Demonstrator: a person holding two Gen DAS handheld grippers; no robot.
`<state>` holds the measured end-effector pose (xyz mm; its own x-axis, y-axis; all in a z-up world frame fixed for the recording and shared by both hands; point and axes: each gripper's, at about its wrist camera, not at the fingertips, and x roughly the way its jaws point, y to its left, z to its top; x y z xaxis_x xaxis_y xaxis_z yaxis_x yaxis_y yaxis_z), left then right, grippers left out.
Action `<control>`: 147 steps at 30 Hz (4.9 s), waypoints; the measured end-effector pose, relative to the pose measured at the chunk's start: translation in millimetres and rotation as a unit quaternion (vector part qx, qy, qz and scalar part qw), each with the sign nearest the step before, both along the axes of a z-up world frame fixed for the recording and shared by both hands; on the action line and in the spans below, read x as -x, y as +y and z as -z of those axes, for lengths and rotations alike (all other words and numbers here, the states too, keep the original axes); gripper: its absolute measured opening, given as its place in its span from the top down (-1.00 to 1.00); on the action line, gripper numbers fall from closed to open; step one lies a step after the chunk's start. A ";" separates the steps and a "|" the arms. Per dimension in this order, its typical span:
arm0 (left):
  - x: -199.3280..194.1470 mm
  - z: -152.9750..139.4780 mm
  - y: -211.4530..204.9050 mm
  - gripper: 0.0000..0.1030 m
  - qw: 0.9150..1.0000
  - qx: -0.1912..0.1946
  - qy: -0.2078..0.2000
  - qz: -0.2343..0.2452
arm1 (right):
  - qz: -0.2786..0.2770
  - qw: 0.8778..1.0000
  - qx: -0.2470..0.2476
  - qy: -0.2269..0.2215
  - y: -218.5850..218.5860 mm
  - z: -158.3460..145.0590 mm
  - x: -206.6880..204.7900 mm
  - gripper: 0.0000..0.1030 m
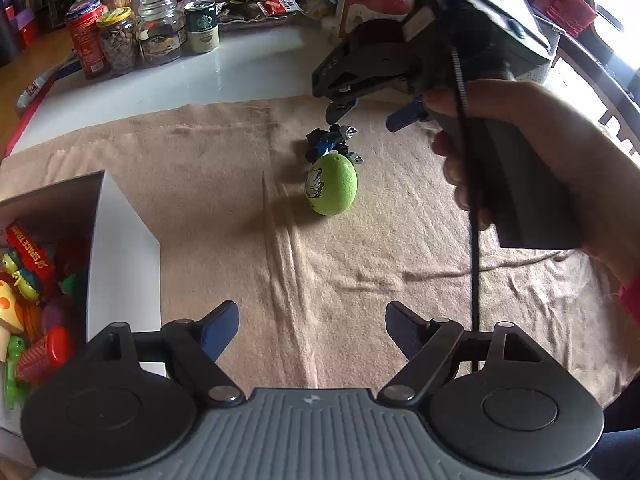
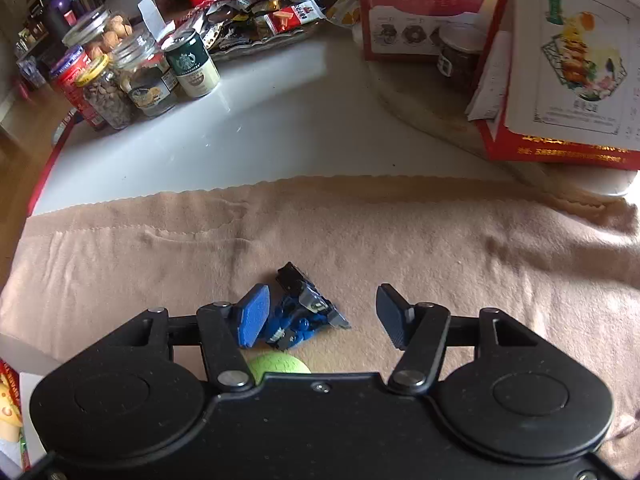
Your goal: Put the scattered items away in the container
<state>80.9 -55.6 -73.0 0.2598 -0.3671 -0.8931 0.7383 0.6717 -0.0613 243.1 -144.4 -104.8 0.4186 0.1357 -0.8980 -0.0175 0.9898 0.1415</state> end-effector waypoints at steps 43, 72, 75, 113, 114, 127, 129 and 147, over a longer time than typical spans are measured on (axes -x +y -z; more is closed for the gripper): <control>-7.4 3.4 12.0 -0.58 1.000 -0.011 0.006 -0.005 | 0.106 0.991 -0.015 0.083 -87.9 37.3 58.0 -0.33; 5.6 18.3 3.0 -0.58 0.999 -0.037 -0.004 0.015 | 0.139 0.984 -0.024 0.110 -160.7 43.0 145.2 -0.23; 9.3 21.4 -2.3 -0.58 0.999 -0.036 -0.010 0.020 | 0.151 0.978 -0.092 0.110 -171.8 34.9 168.0 -0.23; -67.4 85.4 -101.5 -0.44 0.983 -0.060 0.142 -0.096 | 0.105 0.977 -0.183 0.001 -189.3 -38.7 153.2 -0.33; -65.8 78.9 -99.3 -0.44 0.985 -0.057 0.130 -0.093 | 0.104 0.978 -0.183 0.001 -188.1 -38.3 153.8 -0.33; -81.1 60.3 -140.4 -0.12 0.996 -0.062 0.049 -0.052 | 0.101 0.978 -0.180 0.007 -183.5 -37.1 149.5 -0.34; -75.5 67.1 -144.0 -0.12 0.996 -0.078 0.040 -0.035 | 0.105 0.978 -0.183 0.006 -184.6 -37.6 147.4 -0.35; -30.8 69.6 -124.9 -0.03 0.990 -0.100 0.072 0.064 | 0.094 0.979 -0.179 0.015 -181.1 -34.7 149.7 -0.35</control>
